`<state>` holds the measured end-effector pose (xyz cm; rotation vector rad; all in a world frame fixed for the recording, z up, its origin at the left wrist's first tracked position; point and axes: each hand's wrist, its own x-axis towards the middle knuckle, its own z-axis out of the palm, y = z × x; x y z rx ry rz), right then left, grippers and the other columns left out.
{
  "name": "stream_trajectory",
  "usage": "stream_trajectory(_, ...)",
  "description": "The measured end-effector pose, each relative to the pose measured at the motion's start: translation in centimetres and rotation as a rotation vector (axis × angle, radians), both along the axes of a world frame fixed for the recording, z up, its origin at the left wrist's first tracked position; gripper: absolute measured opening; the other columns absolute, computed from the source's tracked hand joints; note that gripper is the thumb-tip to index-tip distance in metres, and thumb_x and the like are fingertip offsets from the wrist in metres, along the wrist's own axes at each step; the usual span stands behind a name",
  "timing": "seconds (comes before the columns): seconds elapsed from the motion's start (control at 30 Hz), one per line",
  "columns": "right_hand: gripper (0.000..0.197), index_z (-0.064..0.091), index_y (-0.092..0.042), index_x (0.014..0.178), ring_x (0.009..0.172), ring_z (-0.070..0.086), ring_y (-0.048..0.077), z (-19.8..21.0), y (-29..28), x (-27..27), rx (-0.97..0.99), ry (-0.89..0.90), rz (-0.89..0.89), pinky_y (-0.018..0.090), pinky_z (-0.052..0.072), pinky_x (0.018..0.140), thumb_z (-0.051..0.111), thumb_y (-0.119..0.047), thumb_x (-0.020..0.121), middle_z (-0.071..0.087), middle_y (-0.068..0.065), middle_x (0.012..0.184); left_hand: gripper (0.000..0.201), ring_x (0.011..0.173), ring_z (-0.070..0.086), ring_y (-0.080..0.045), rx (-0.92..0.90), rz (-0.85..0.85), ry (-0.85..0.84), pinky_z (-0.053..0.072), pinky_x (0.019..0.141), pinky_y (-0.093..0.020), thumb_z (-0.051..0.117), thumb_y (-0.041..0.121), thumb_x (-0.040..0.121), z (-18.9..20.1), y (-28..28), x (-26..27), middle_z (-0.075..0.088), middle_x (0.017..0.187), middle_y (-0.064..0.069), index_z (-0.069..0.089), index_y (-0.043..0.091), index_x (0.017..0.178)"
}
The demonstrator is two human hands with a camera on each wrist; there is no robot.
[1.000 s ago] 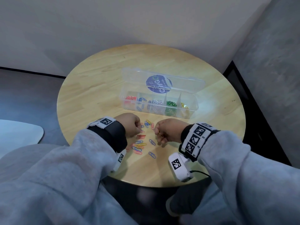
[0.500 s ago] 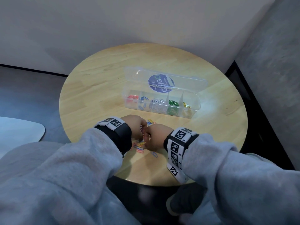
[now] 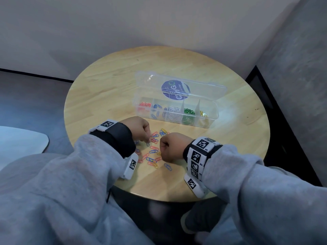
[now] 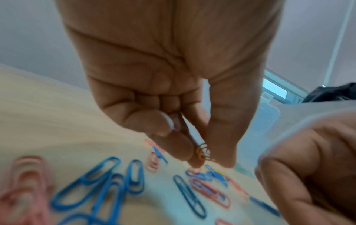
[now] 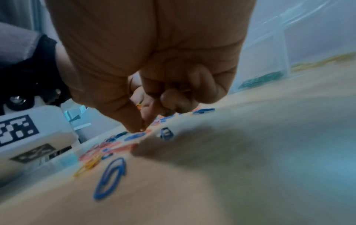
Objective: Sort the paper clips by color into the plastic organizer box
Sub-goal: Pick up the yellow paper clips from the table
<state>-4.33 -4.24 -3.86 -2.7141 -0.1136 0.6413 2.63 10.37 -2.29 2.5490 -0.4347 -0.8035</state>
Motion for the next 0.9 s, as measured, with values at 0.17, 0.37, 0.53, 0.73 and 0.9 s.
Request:
stream_trajectory(0.17,0.02,0.053,-0.02,0.064,0.063,0.054,0.012,0.3,-1.6,0.7,0.272,0.176,-0.186,0.025,0.046,0.061,0.061,-0.008,0.079,0.062,-0.001,0.071,0.025,0.051,0.049,-0.008,-0.135,0.051,0.09,0.04,0.052,-0.018,0.077,0.012,0.074,0.1,0.5,0.2,0.057,0.059,0.005,0.055,0.019,0.064)
stream_trajectory(0.37,0.025,0.048,-0.009,0.067,0.047,0.048,0.021,-0.1,-3.1,1.8,0.792,0.248,-0.632,0.021,0.039,0.04,0.047,0.009,0.084,0.049,0.015,0.061,0.022,0.054,0.048,-0.009,-0.25,0.094,0.152,0.039,0.053,-0.017,0.077,0.013,0.075,0.1,0.4,0.3,0.054,0.062,0.004,0.063,0.023,0.089)
stream_trajectory(0.53,0.033,0.049,-0.008,0.072,0.046,0.039,0.015,0.7,-3.8,2.4,0.874,0.303,-0.768,0.015,0.031,0.033,0.025,0.008,0.087,0.033,0.006,0.061,0.013,0.049,0.051,-0.003,-0.274,0.162,0.156,0.044,0.055,-0.012,0.073,0.015,0.08,0.0,0.8,0.4,0.058,0.061,0.004,0.072,0.017,0.093)
stream_trajectory(0.73,0.027,0.036,-0.009,0.068,0.054,0.04,0.02,0.8,-3.3,3.0,0.808,0.374,-0.851,0.02,0.029,0.042,0.021,0.007,0.083,0.037,0.009,0.065,0.014,0.061,0.054,-0.013,-0.359,0.251,0.236,0.05,0.05,-0.01,0.053,0.006,0.093,0.0,1.0,0.8,0.057,0.071,-0.006,0.065,0.009,0.1)
stream_trajectory(0.9,0.006,0.053,-0.021,0.082,0.061,0.047,0.011,1.5,-1.6,4.0,0.182,0.125,-0.453,0.021,0.035,0.049,0.052,-0.016,0.085,0.053,-0.003,0.074,0.024,0.047,0.053,-0.01,-0.573,0.42,0.364,0.047,0.045,-0.011,0.037,-0.006,0.095,1.0,0.9,0.8,0.047,0.065,-0.01,0.06,0.002,0.094)
